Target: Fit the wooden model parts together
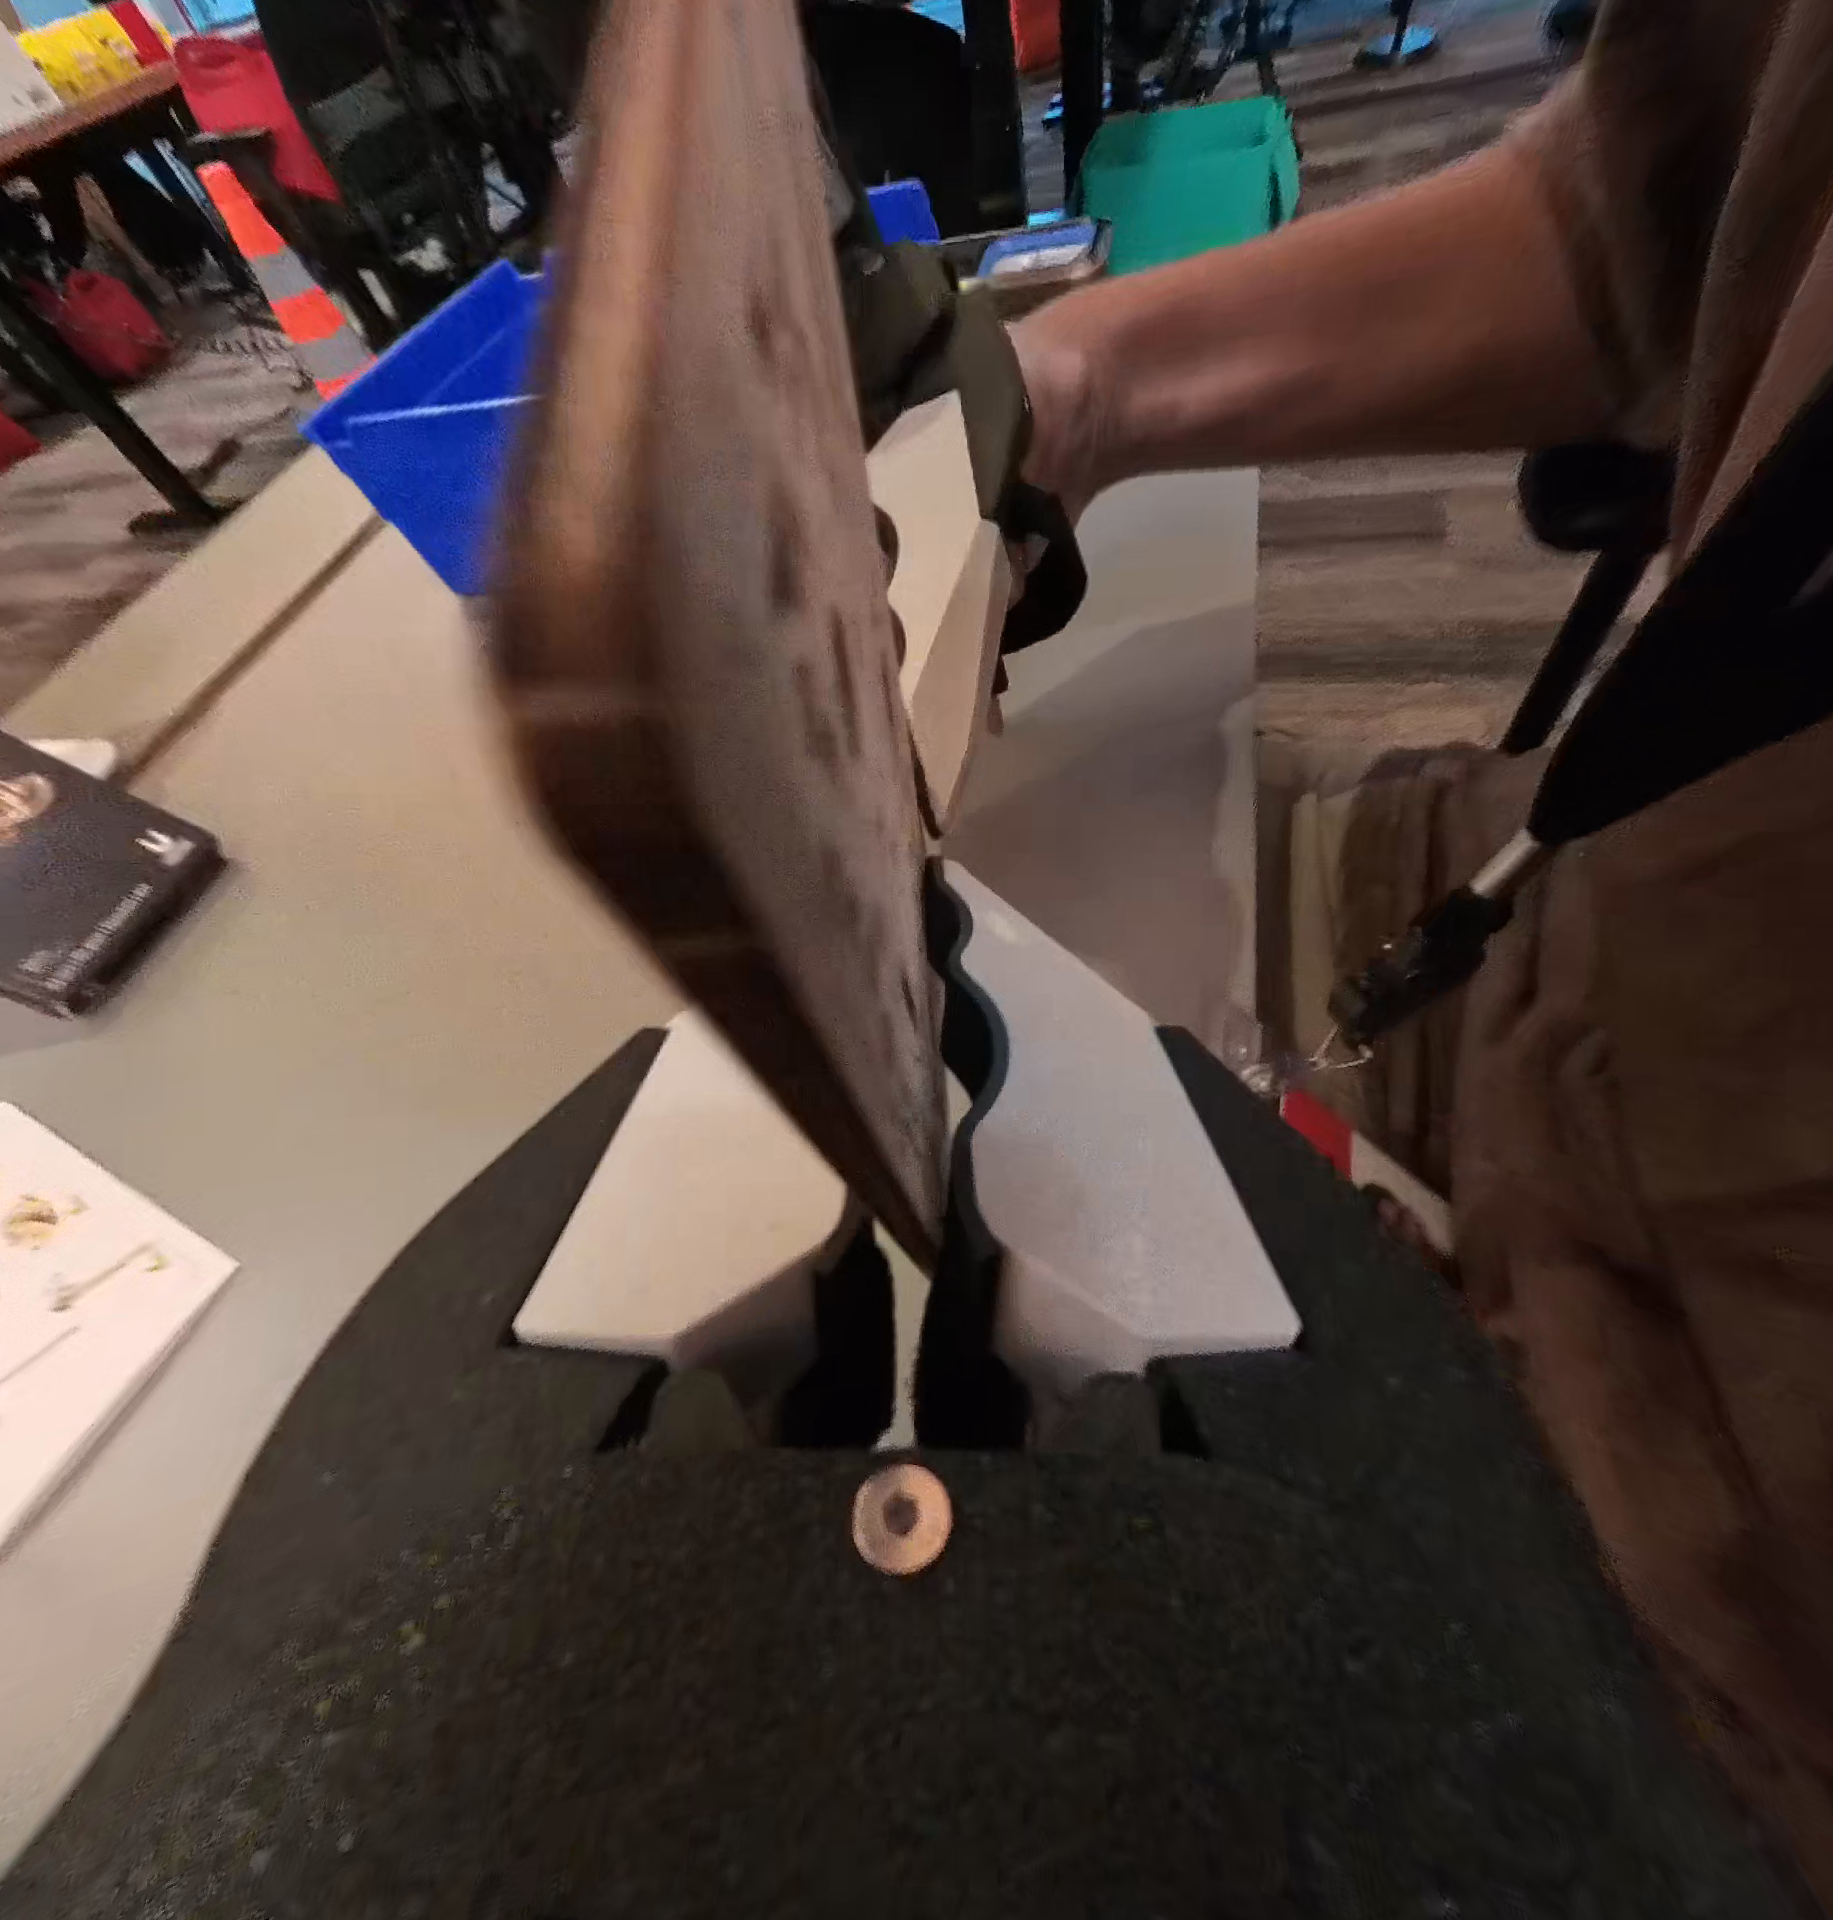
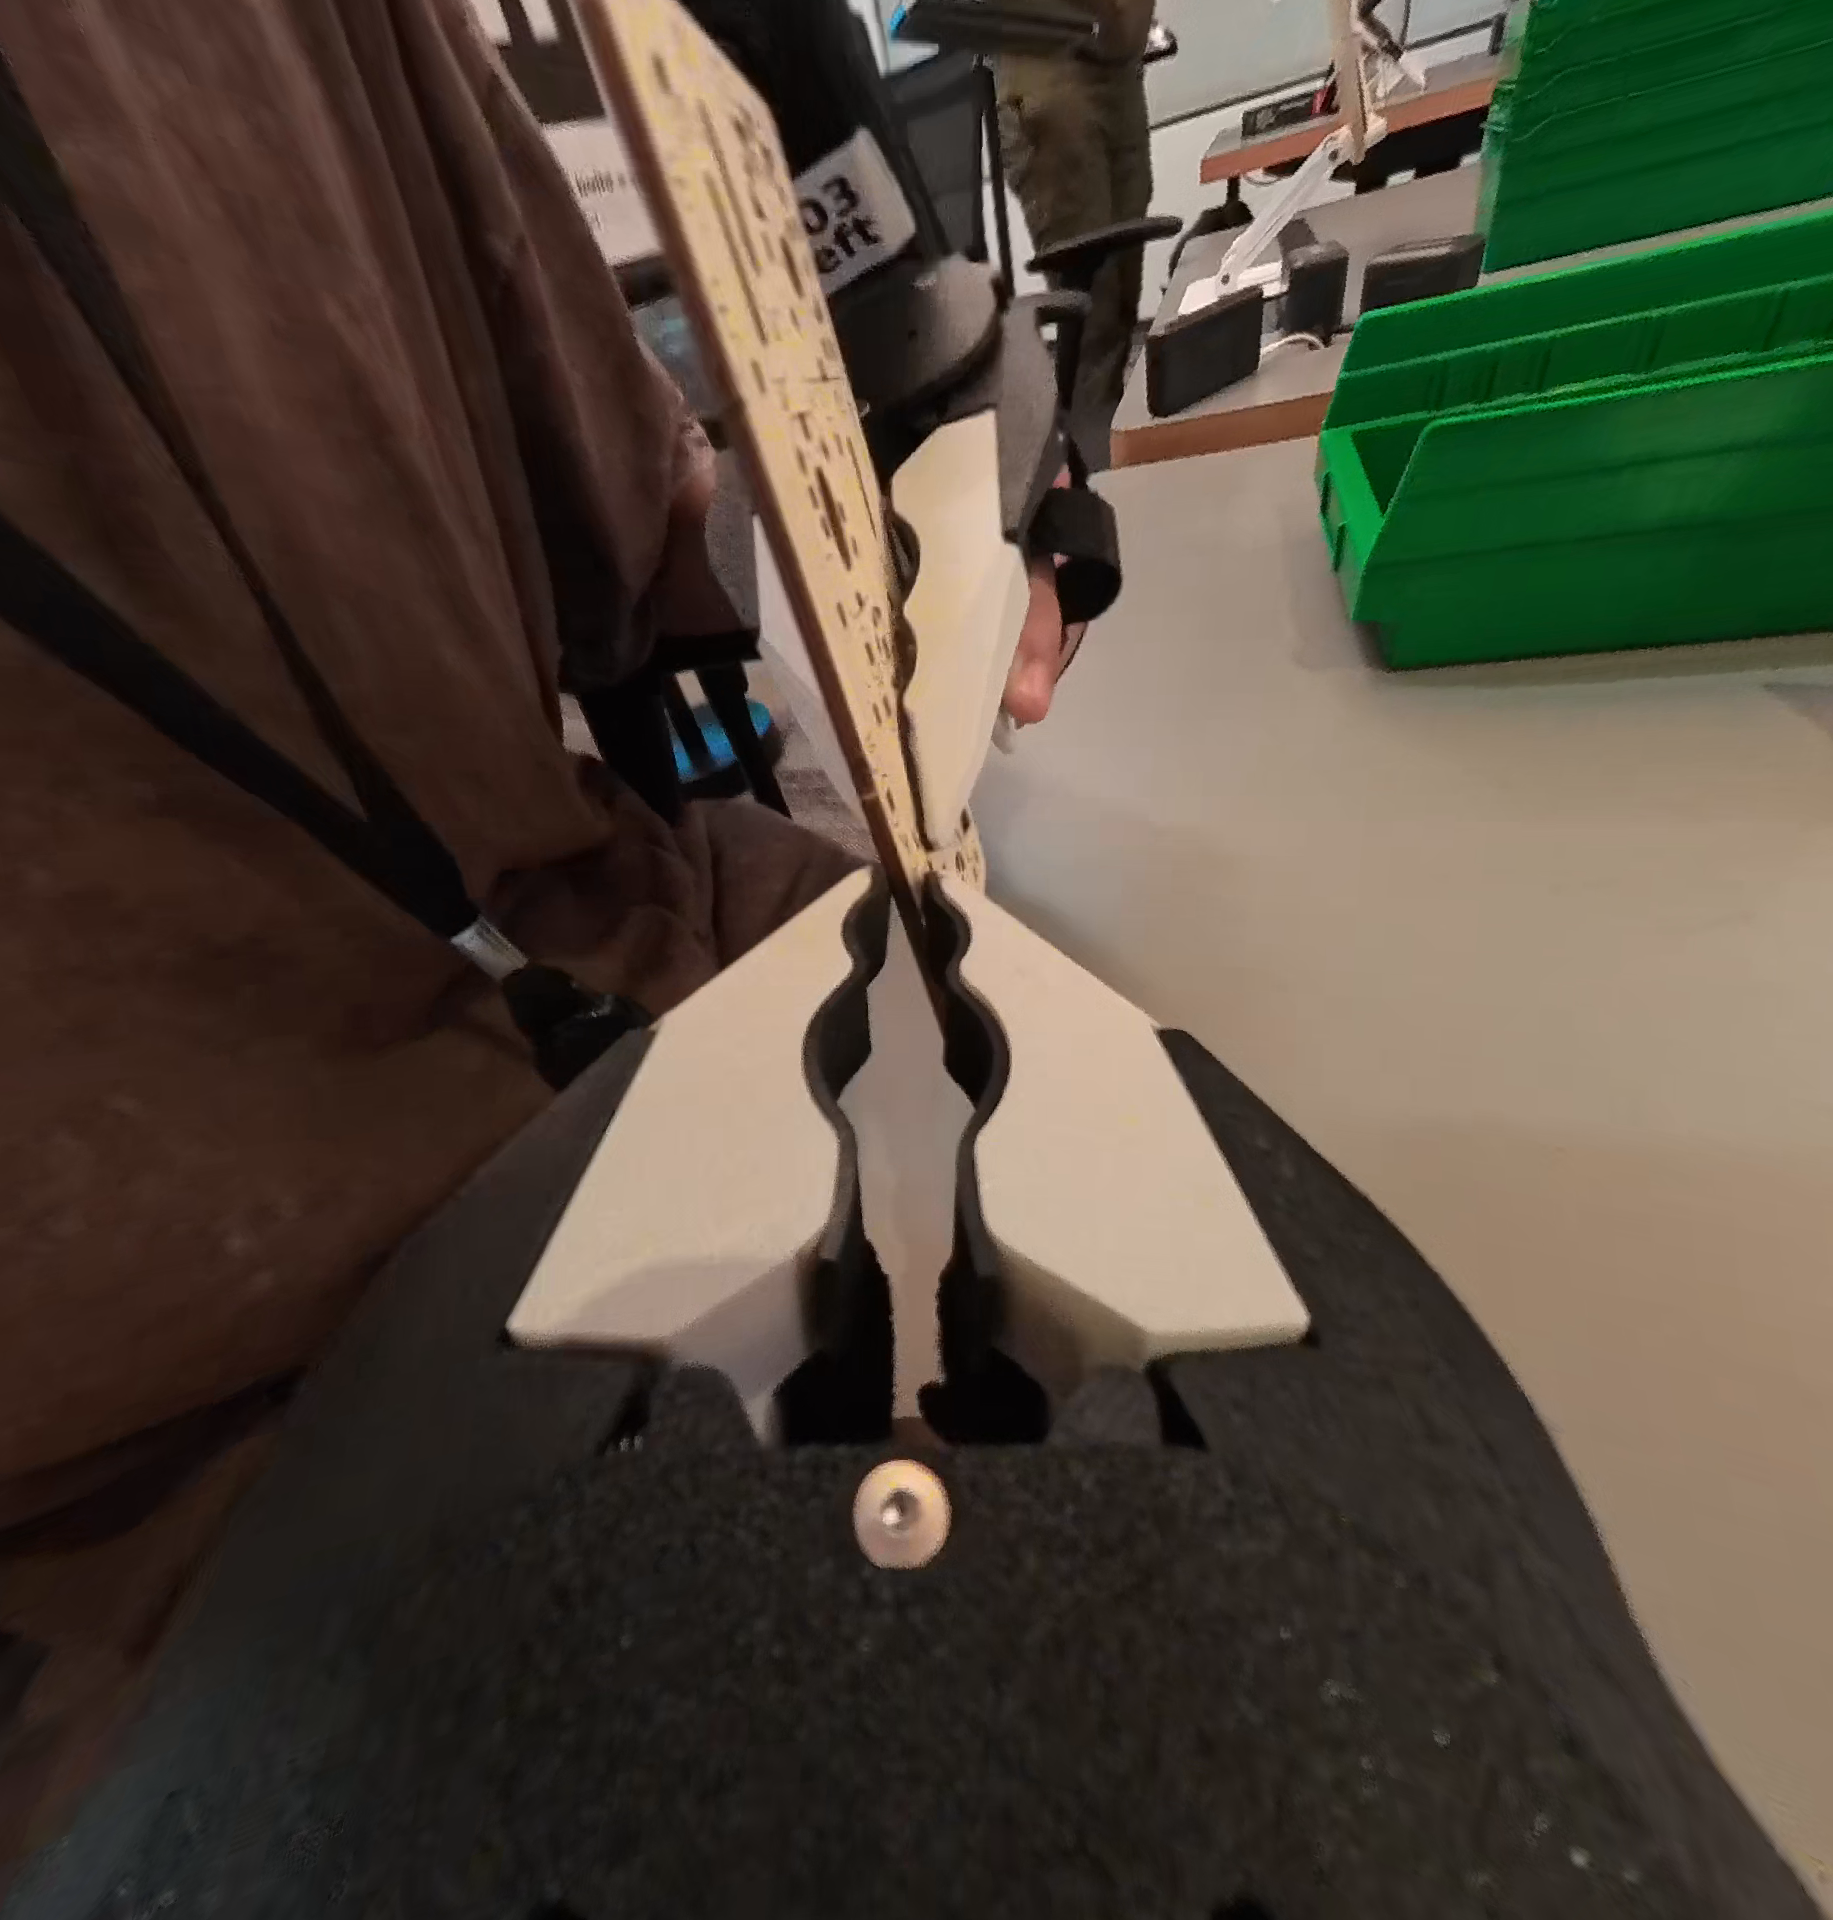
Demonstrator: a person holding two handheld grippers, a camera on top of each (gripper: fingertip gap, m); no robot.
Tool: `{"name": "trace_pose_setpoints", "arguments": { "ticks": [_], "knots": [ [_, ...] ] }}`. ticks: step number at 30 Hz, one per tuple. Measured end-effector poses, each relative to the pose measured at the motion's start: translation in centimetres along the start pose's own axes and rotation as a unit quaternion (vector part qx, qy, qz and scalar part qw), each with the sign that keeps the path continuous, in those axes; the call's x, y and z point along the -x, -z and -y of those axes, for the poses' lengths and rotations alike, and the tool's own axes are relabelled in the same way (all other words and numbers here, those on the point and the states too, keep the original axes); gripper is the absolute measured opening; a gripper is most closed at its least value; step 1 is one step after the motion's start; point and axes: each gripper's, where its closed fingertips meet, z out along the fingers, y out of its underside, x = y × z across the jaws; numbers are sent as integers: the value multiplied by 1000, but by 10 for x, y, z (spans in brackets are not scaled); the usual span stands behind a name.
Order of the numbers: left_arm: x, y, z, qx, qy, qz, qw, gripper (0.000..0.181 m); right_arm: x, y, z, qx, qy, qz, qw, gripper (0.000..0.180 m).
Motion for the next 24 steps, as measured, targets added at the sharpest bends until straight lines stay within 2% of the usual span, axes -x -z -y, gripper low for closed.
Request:
{"name": "trace_pose_setpoints", "arguments": {
  "ticks": [4, 10, 16, 19, 24],
  "knots": [
    [5, 0, -2, -24, 162, -64, 984, 4, -7, 0, -1, -2, -56, -13, 998, 3],
    [19, -7, -13, -38, 344, -88, 934, 3, -31, 4, -10, 22, -121, -134, 983, 6],
    [22, -23, -44, -15, 532, -111, 840, 2, -45, 17, -27, 43, -145, -261, 953, 6],
    [20, -30, -58, 4, 568, -108, 816, 2, -41, 14, -38, 93, -98, -296, 946, 0],
    [18, -39, -78, 48, 557, -78, 825, 2, -50, 6, -67, 140, -100, -332, 927, 0]
  ]
}}
